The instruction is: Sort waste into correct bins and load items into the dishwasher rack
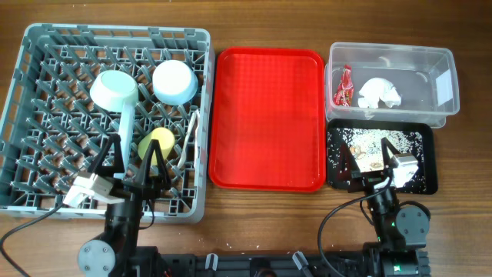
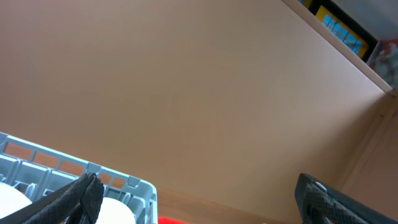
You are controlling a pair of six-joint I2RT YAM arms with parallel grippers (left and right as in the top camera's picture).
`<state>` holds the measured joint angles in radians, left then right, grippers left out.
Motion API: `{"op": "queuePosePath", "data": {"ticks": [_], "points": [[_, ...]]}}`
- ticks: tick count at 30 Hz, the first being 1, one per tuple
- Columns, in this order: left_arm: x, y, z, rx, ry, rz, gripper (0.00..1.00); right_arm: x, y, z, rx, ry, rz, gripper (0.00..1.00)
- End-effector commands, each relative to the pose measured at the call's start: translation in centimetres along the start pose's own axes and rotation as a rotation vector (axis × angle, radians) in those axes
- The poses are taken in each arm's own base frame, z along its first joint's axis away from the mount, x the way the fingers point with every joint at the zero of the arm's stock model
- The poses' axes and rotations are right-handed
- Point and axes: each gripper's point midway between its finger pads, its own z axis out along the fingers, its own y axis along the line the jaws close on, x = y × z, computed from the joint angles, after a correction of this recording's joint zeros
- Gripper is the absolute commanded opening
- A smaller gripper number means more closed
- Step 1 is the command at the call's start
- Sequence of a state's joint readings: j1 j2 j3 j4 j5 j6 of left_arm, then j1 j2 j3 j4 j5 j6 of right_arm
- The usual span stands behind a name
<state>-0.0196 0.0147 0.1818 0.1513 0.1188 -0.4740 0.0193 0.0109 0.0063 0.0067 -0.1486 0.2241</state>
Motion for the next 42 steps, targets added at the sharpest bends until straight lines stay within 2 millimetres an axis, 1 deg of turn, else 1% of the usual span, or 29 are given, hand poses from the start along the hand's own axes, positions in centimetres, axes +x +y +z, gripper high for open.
{"op": "queuePosePath", "data": {"ticks": [1, 4, 6, 7, 10, 12, 14, 15, 17, 19, 22, 26, 42], "points": [[2.2, 1.0, 0.0, 0.001, 0.028, -0.01, 1.0, -0.2, 0.0, 0.0, 0.002, -0.01, 0.013, 1.0], [4.3, 2.1, -0.1, -0.017, 0.068, -0.016, 1.0, -0.2, 0.0, 0.0, 0.002, -0.01, 0.014, 1.0], [5.3, 2.7, -0.1, -0.029, 0.086, -0.018, 1.0, -0.2, 0.0, 0.0, 0.002, -0.01, 0.014, 1.0], [6.3, 3.3, -0.2, -0.041, 0.106, -0.022, 1.0, -0.2, 0.0, 0.0, 0.002, -0.01, 0.013, 1.0], [7.8, 4.2, -0.5, -0.077, 0.165, -0.029, 1.0, -0.2, 0.0, 0.0, 0.002, -0.01, 0.013, 1.0], [9.3, 5.1, -0.8, -0.117, 0.223, -0.031, 1.0, -0.2, 0.0, 0.0, 0.002, -0.01, 0.013, 1.0], [11.6, 6.4, -1.7, -0.168, 0.324, -0.006, 1.0, -0.2, 0.0, 0.0, 0.002, -0.01, 0.013, 1.0], [11.9, 6.7, -1.9, -0.173, 0.343, 0.05, 1.0, -0.2, 0.0, 0.0, 0.002, -0.01, 0.013, 1.0], [12.0, 6.5, -1.8, -0.144, 0.355, 0.175, 1.0, -0.2, 0.0, 0.0, 0.002, -0.01, 0.013, 1.0], [12.0, 6.4, -1.8, -0.13, 0.36, 0.233, 1.0, -0.2, 0.0, 0.0, 0.002, -0.01, 0.013, 1.0], [12.0, 6.4, -1.8, -0.129, 0.36, 0.232, 1.0, -0.2, 0.0, 0.0, 0.002, -0.01, 0.013, 1.0], [12.7, 5.1, -1.8, -0.075, 0.382, 0.225, 1.0, -0.2, 0.0, 0.0, 0.002, -0.01, 0.013, 1.0], [12.7, 5.1, -1.8, -0.074, 0.383, 0.225, 1.0, -0.2, 0.0, 0.0, 0.002, -0.01, 0.013, 1.0]]}}
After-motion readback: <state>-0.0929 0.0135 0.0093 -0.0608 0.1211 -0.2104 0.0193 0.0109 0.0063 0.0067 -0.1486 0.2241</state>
